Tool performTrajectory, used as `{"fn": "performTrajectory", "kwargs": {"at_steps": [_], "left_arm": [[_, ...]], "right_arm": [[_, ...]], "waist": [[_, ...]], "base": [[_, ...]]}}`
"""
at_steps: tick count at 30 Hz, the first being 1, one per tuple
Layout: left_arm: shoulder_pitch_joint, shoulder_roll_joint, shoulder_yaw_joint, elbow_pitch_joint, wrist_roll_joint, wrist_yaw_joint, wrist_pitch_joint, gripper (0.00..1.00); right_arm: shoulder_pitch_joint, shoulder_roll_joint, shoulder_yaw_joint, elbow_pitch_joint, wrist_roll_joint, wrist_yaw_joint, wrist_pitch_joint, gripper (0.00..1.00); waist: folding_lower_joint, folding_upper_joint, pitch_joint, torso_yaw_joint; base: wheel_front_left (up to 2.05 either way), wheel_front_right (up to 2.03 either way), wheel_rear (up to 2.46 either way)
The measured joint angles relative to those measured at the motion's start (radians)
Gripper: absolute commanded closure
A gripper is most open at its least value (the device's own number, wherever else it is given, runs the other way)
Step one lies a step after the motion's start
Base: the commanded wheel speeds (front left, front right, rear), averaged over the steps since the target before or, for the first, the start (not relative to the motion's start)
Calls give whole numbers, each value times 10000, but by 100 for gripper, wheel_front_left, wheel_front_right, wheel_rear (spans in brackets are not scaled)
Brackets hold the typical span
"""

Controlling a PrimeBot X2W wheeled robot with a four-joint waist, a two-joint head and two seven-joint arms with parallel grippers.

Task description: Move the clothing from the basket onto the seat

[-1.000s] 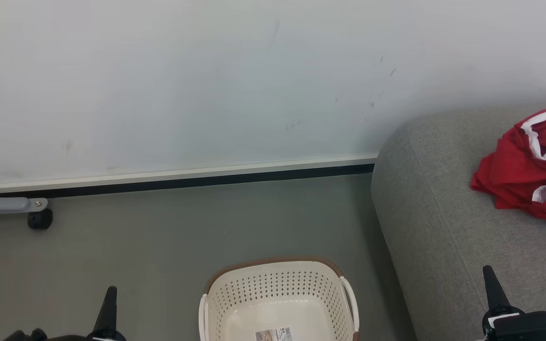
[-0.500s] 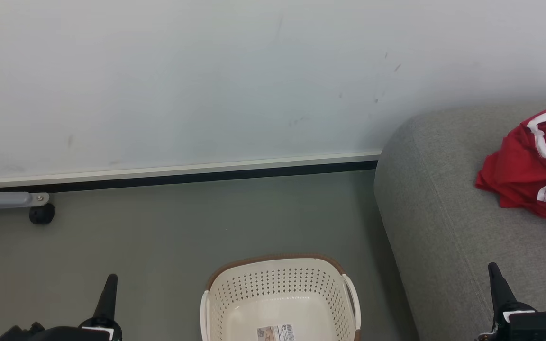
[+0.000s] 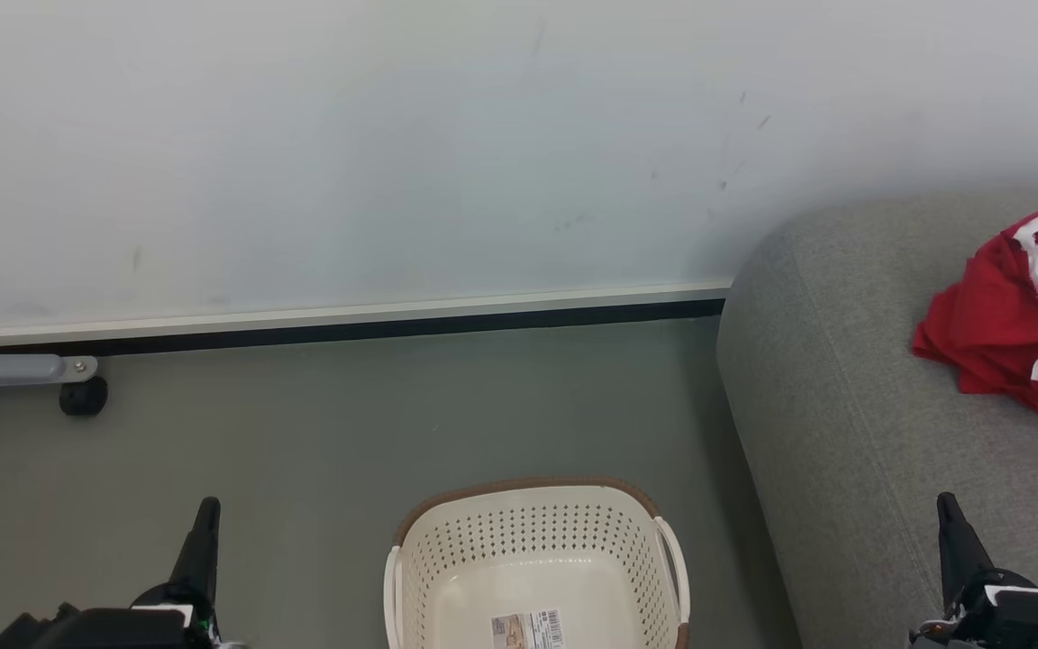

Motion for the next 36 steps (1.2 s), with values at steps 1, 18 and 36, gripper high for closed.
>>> {"fn": "performTrajectory", "kwargs": {"at_steps": [1,18,36], "left_arm": [[-36,-17,13,13,-84,-6,33,100],[-111,-38,52,25,-337,-79,90,100],[-111,-38,50,25,-337,-79,88,100]], "right_arm": [[-28,19,-35,10,117,2,8,100],[-140,46,-98,35,247,59,81,100],[-140,48,-96,35,249,59,81,100]], "waist": [[0,0,8,5],[0,0,18,13],[0,-1,18,13]], "base": [[0,0,0],[0,0,0],[0,0,0]]}}
